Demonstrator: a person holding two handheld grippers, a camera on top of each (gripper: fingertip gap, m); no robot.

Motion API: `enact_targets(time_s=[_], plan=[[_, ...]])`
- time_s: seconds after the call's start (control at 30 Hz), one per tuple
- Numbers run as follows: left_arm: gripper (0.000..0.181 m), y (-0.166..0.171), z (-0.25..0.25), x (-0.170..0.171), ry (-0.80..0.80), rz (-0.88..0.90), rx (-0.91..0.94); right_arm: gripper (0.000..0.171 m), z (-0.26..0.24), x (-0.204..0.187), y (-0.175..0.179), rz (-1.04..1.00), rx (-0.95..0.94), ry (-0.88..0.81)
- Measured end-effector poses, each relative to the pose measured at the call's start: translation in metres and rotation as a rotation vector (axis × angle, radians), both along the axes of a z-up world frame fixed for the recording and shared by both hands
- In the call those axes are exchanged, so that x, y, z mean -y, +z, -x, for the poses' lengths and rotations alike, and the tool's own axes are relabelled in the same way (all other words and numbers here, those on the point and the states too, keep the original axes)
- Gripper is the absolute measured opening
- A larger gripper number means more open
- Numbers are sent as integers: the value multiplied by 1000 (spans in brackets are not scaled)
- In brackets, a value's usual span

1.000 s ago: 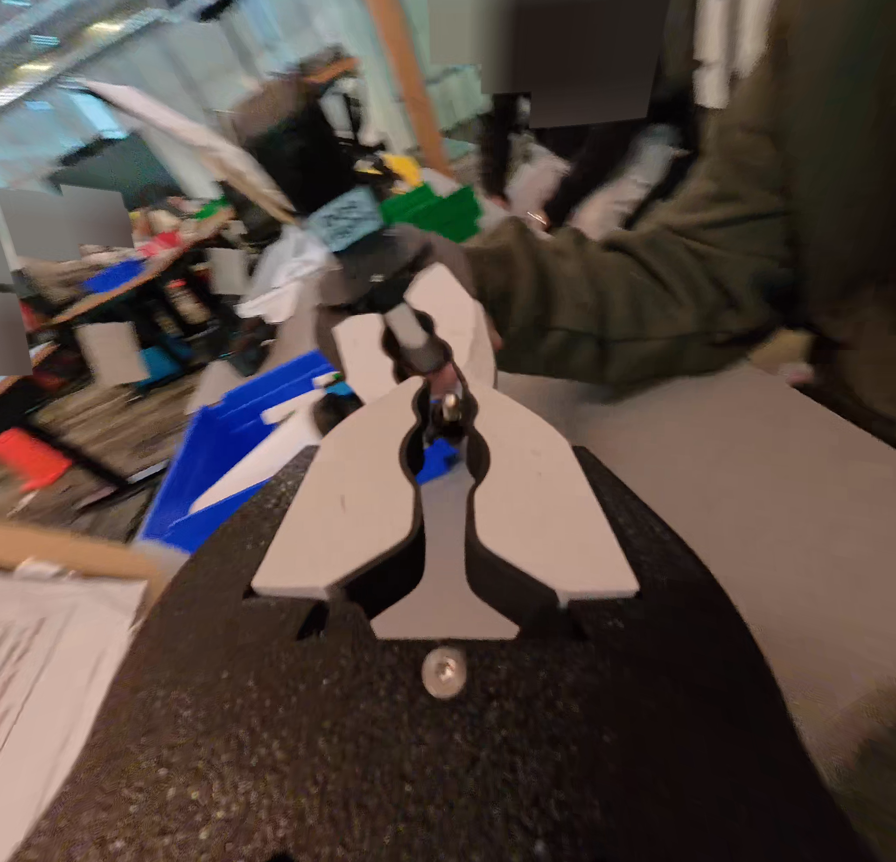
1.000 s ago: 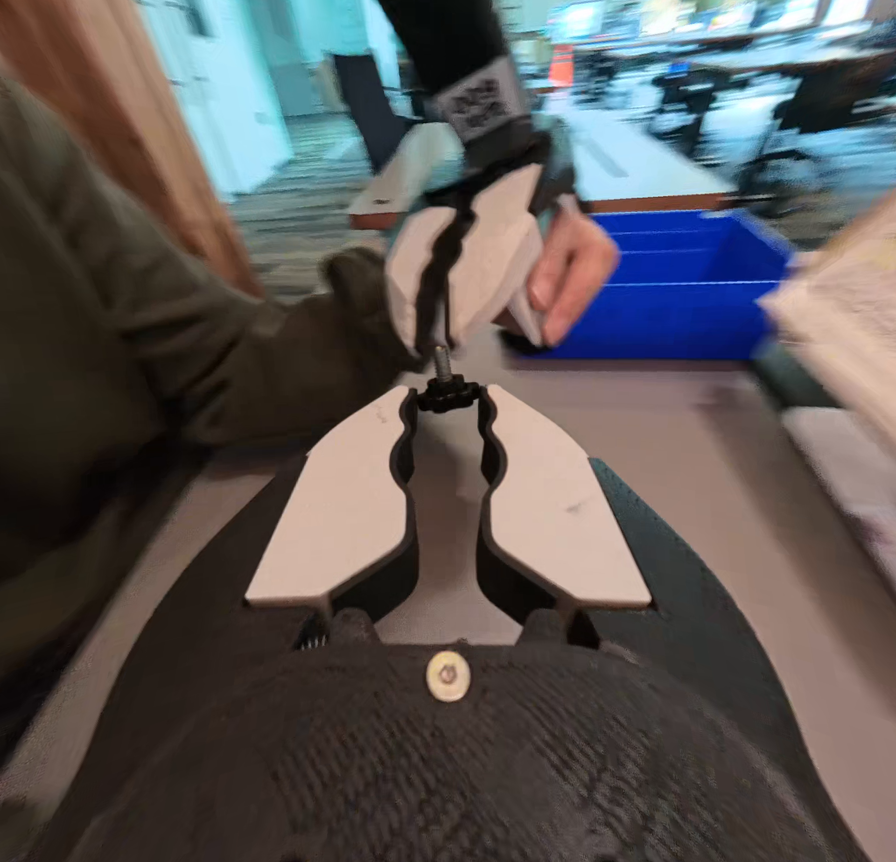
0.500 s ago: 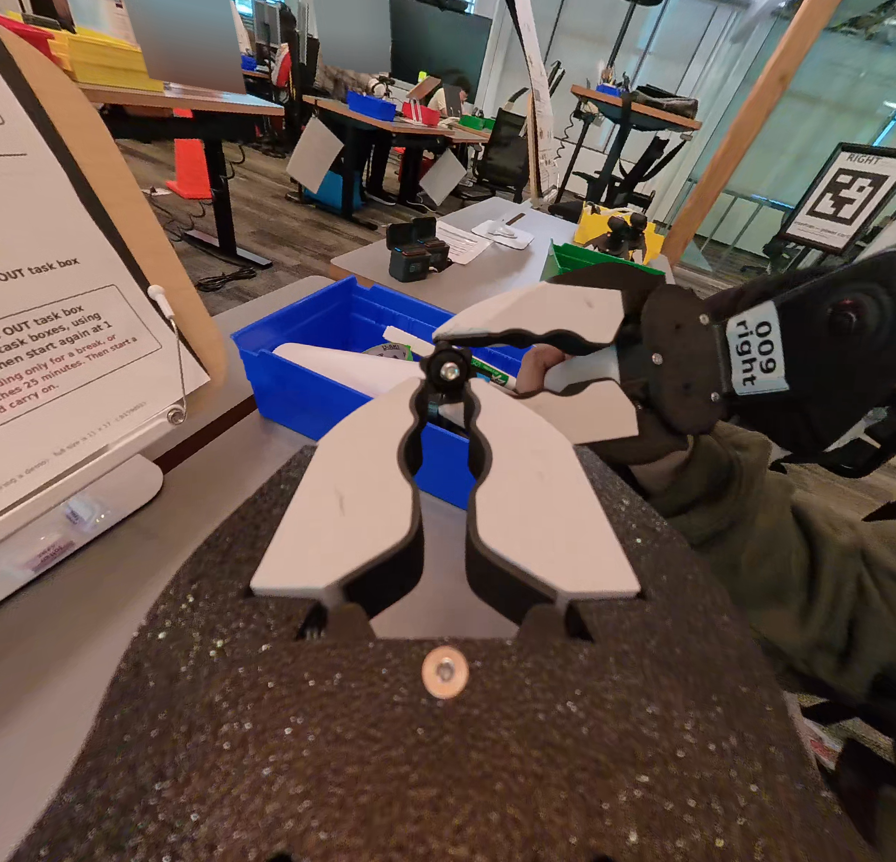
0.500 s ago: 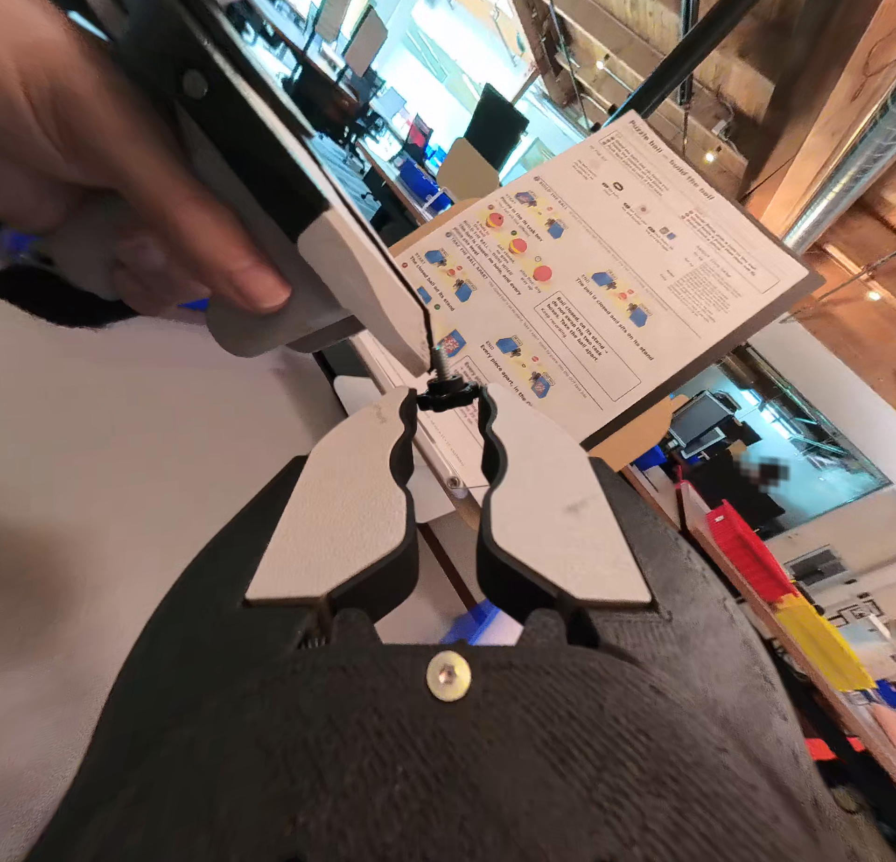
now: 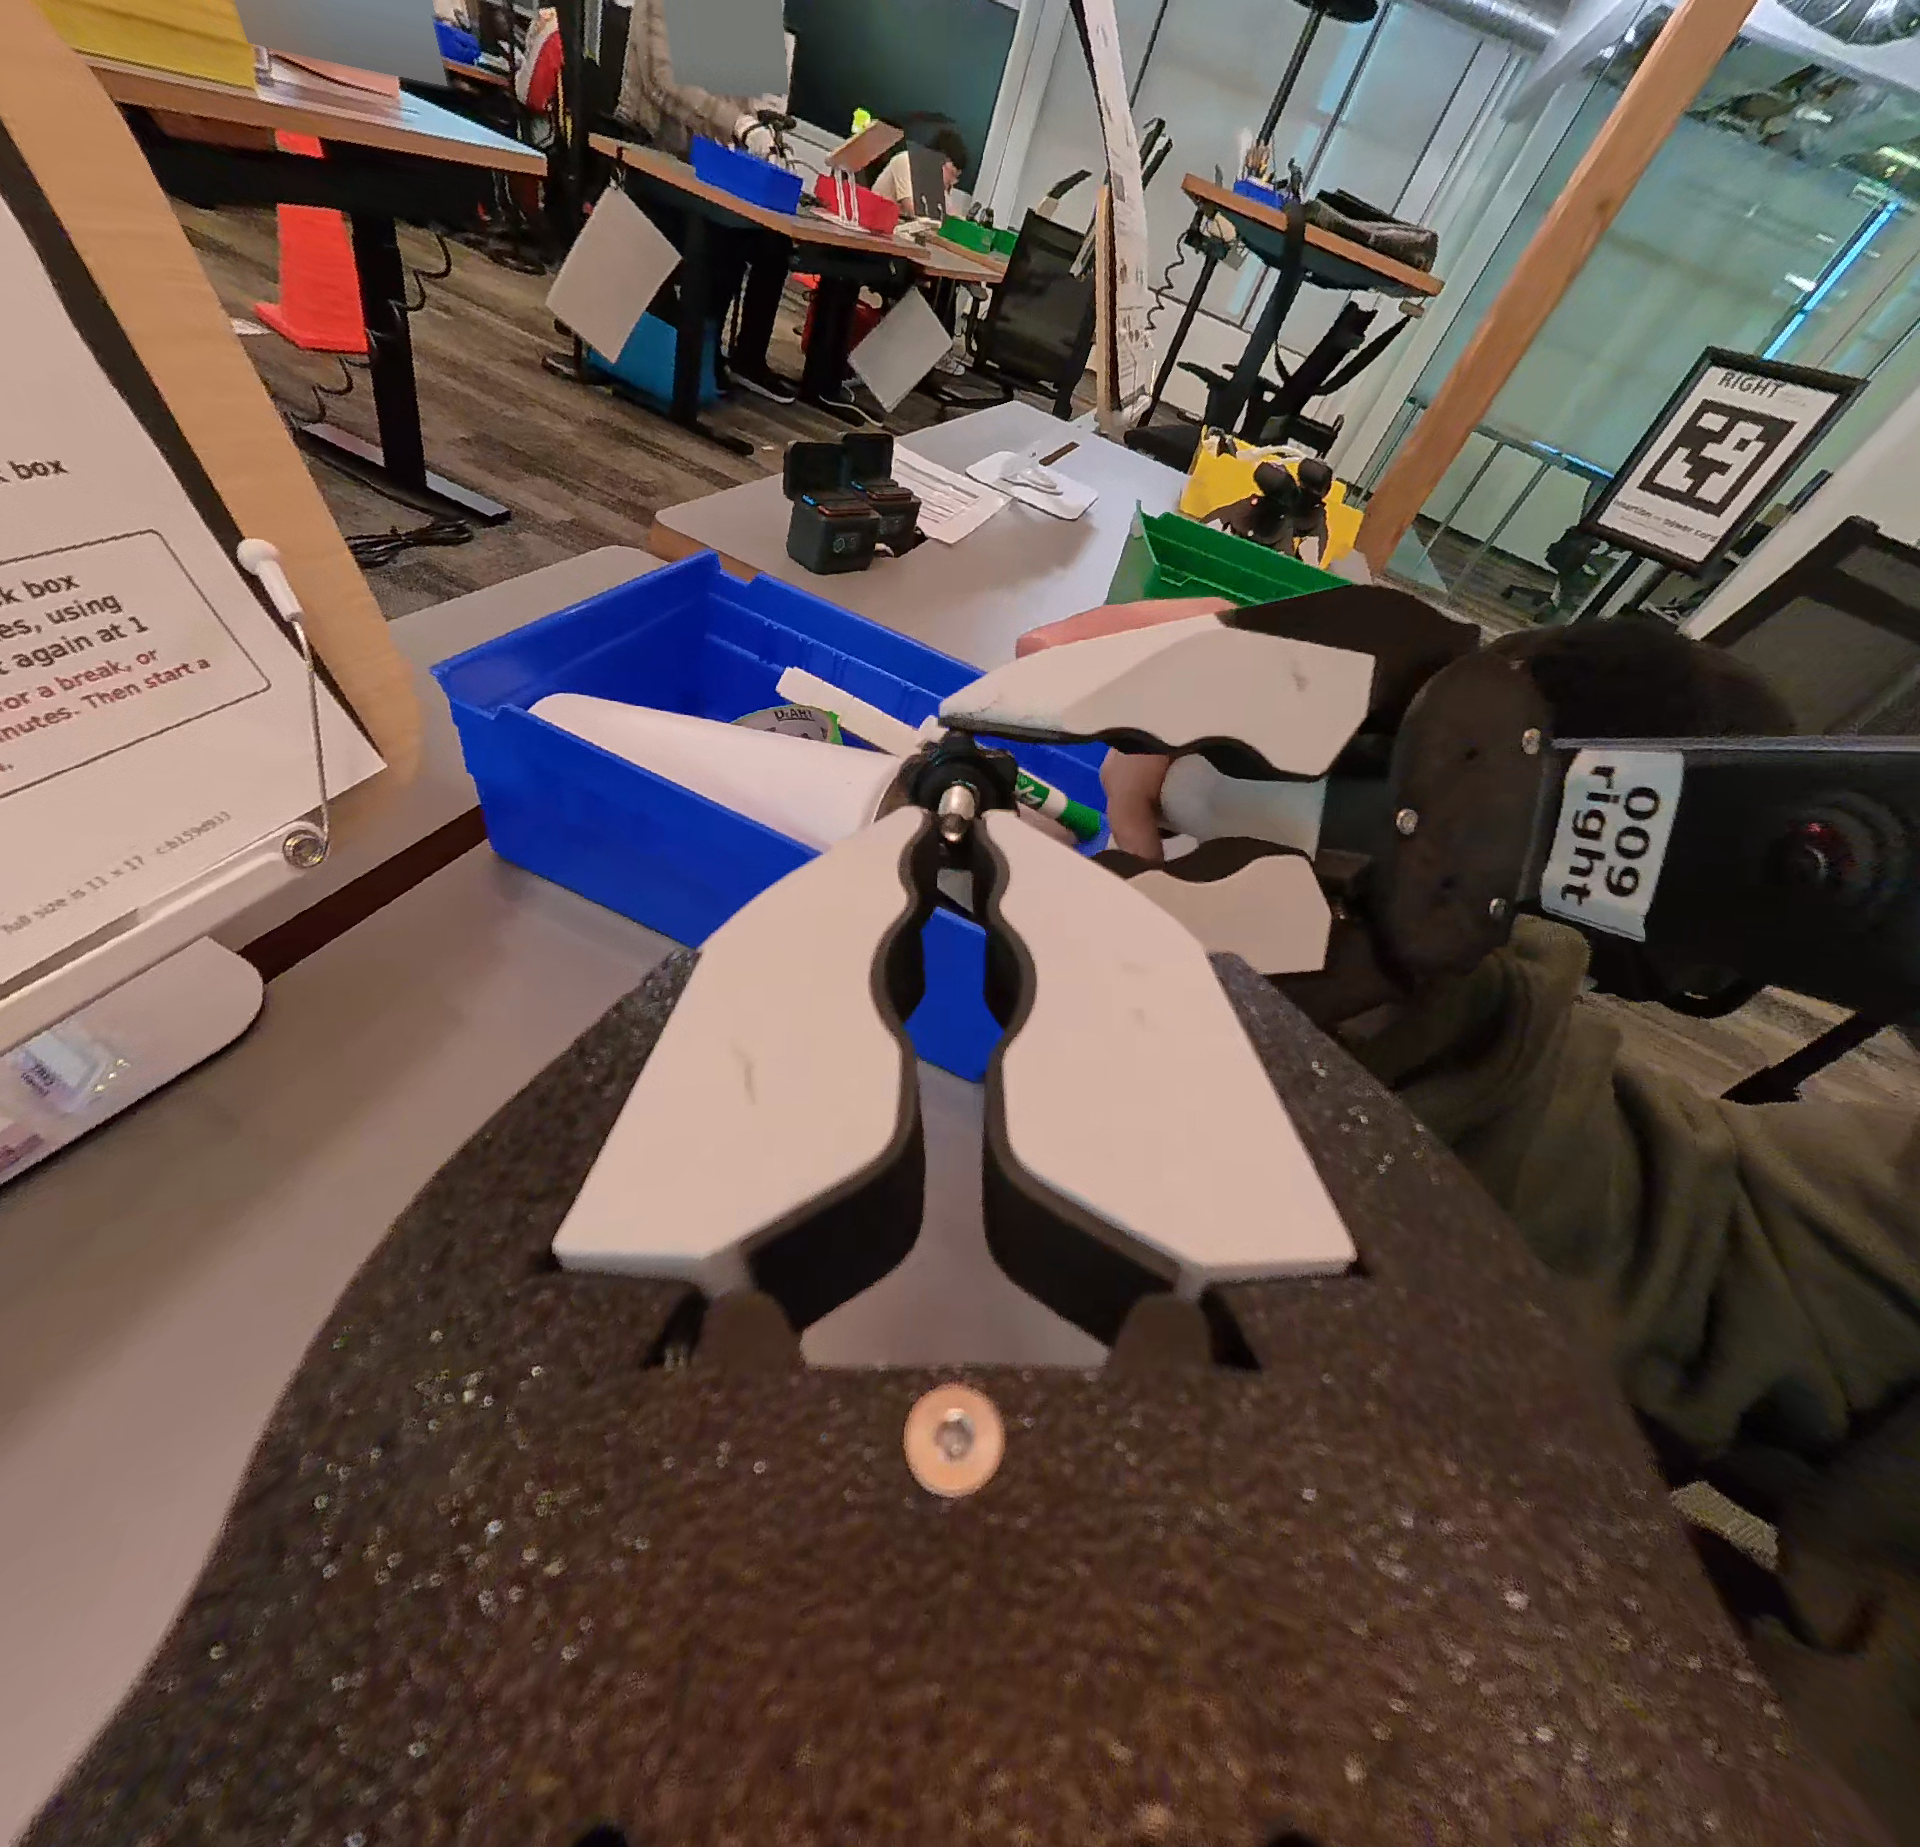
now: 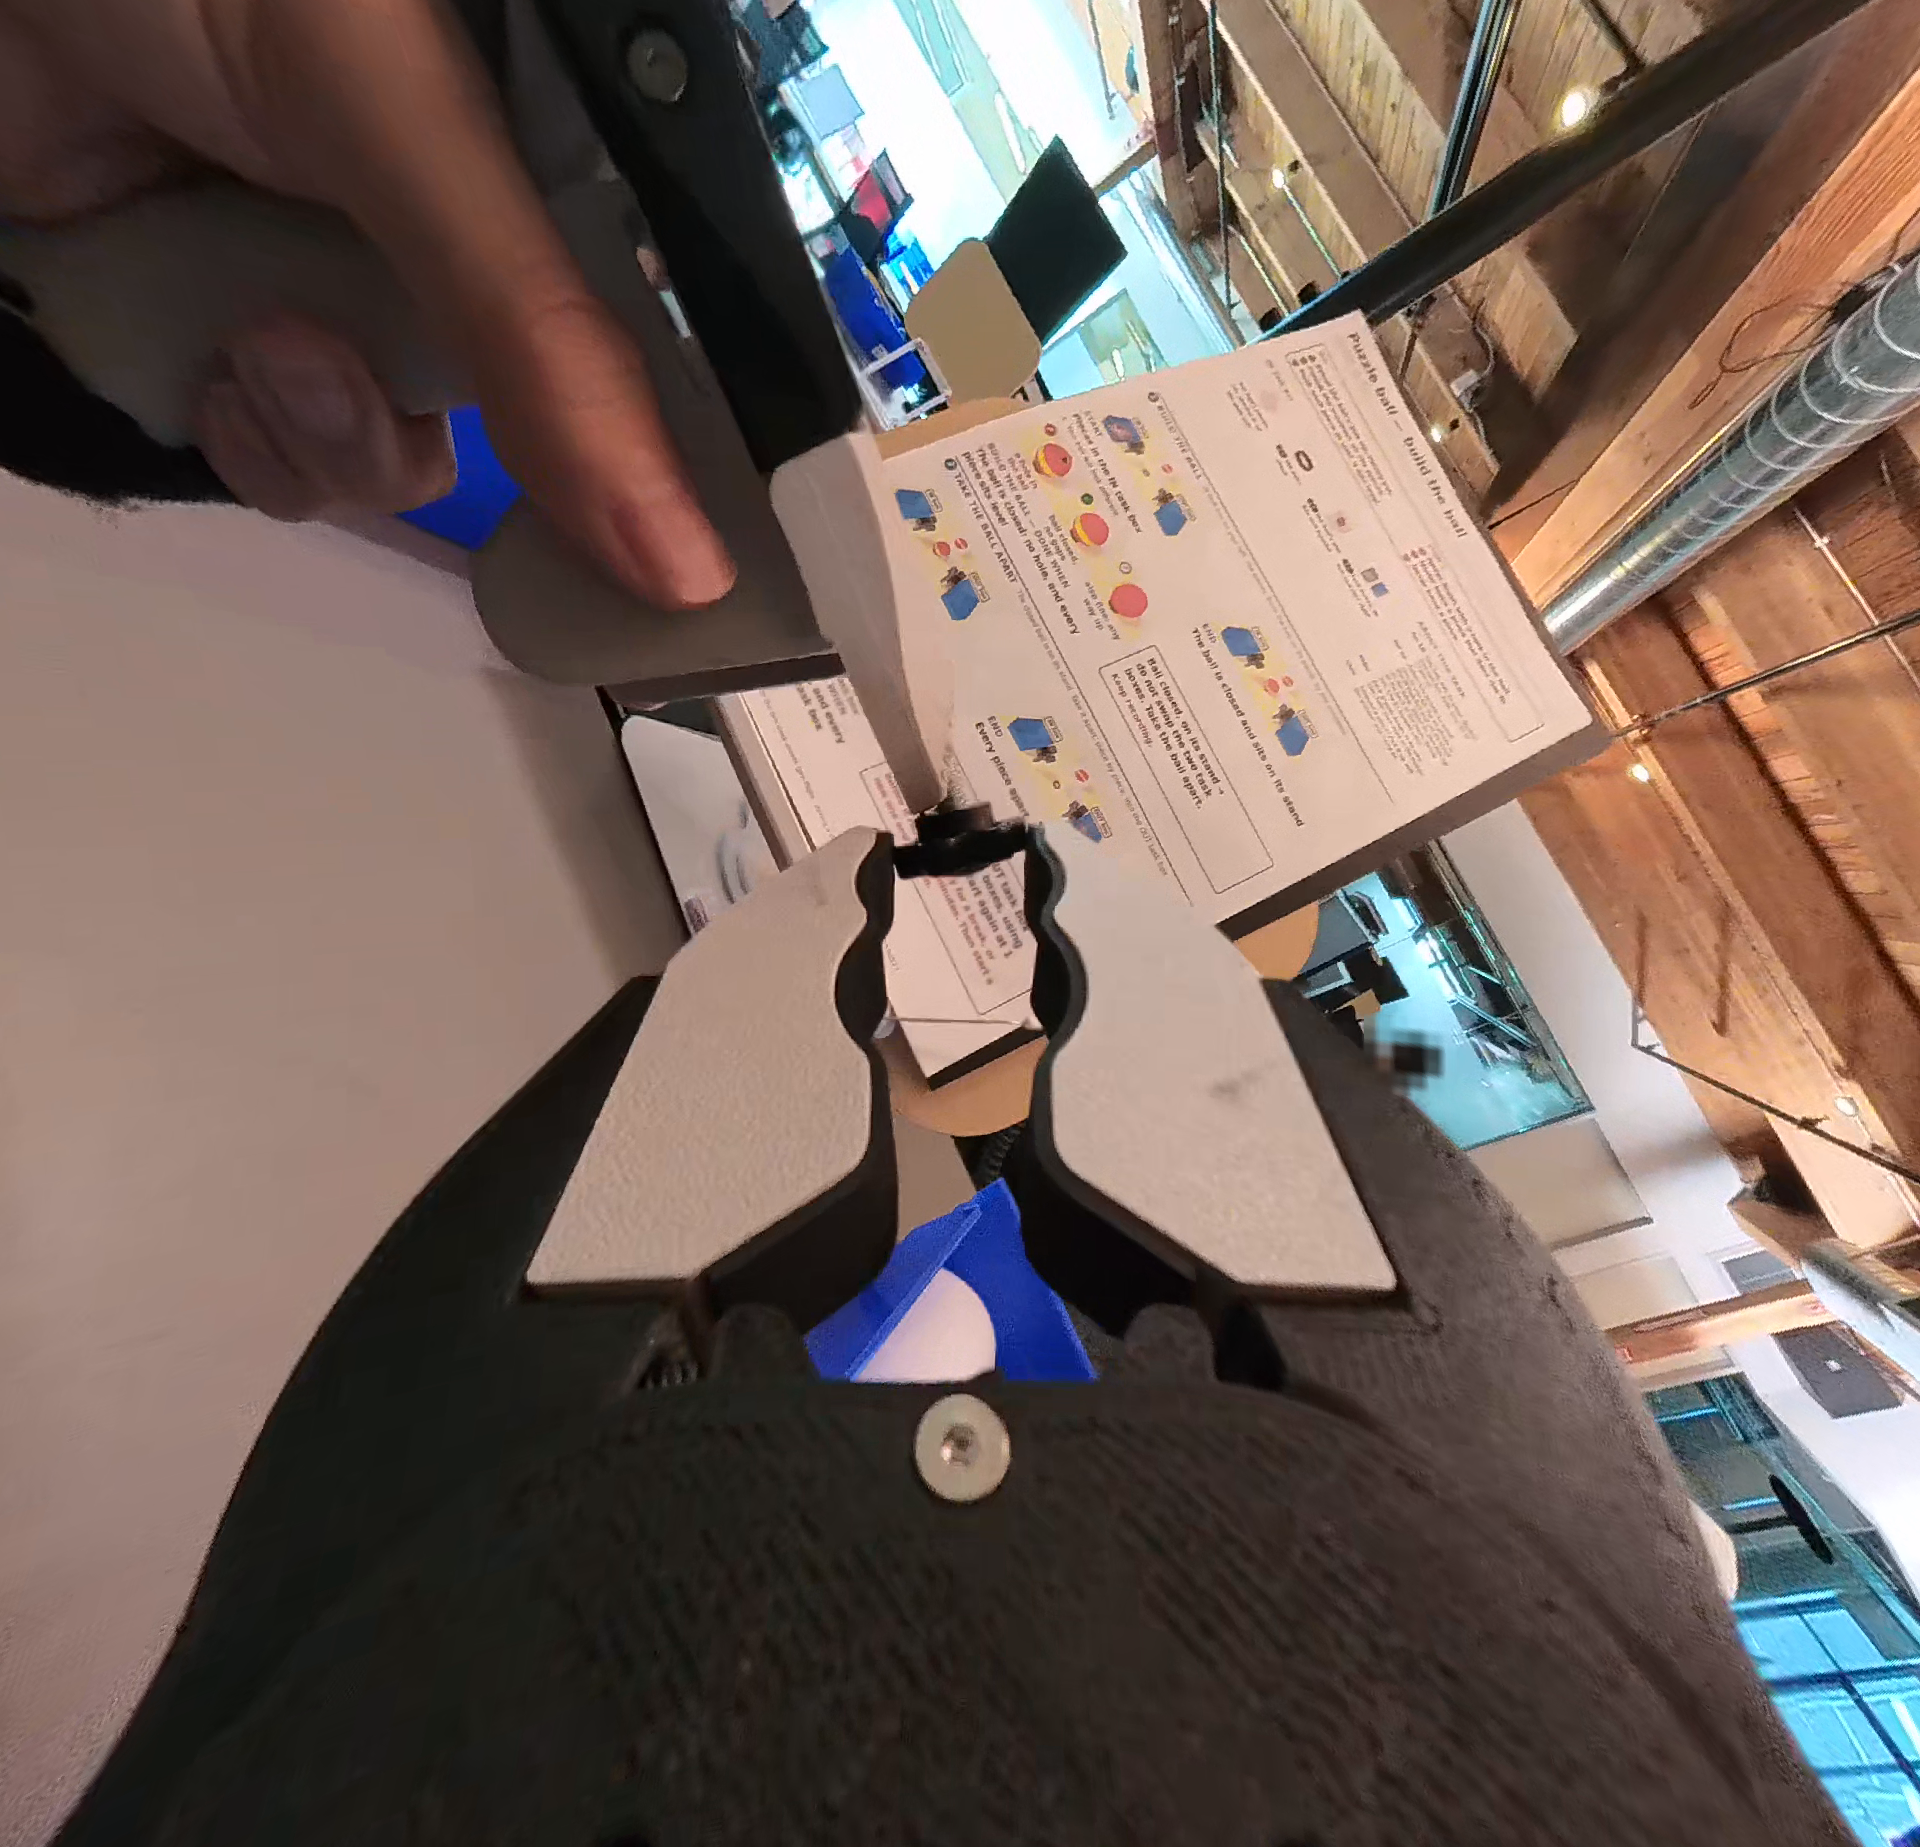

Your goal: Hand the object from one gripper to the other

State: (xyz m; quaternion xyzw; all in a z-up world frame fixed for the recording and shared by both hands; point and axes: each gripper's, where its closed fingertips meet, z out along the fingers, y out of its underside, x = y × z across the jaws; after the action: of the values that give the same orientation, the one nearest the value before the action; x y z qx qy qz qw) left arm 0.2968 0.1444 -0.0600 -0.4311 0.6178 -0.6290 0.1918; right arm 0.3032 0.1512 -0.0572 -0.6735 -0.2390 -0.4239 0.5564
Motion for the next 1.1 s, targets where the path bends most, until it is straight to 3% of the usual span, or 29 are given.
enact_targets(time_s=[0.07,0.13,0.2,0.43,0.53,0.67,0.73,0.83,1.03,1.1], plan=[[6,1,0,0,-2,5,5,24,0,0,1,-9,50,-6],[17,3,2,3,-19,33,0,24,0,-1,-1,13,102,-24],[6,3,1,1,-4,23,-1,24,0,-1,1,11,155,-37],[5,-2,3,-2,-12,-68,31,24,3,-2,-4,18,41,12],[6,0,5,-4,-42,-141,129,35,11,-1,1,-47,-238,154],[5,13,22,3,-180,-126,295,62,25,9,17,-146,-841,456],[6,19,34,8,-272,-112,378,63,29,16,25,-170,-1133,605],[6,24,47,13,-330,-180,526,54,46,24,21,-25,-1501,808],[5,11,45,20,-274,-577,728,43,58,18,14,68,-1711,860],[5,14,46,21,-253,-623,769,38,55,19,12,67,-1729,858]])
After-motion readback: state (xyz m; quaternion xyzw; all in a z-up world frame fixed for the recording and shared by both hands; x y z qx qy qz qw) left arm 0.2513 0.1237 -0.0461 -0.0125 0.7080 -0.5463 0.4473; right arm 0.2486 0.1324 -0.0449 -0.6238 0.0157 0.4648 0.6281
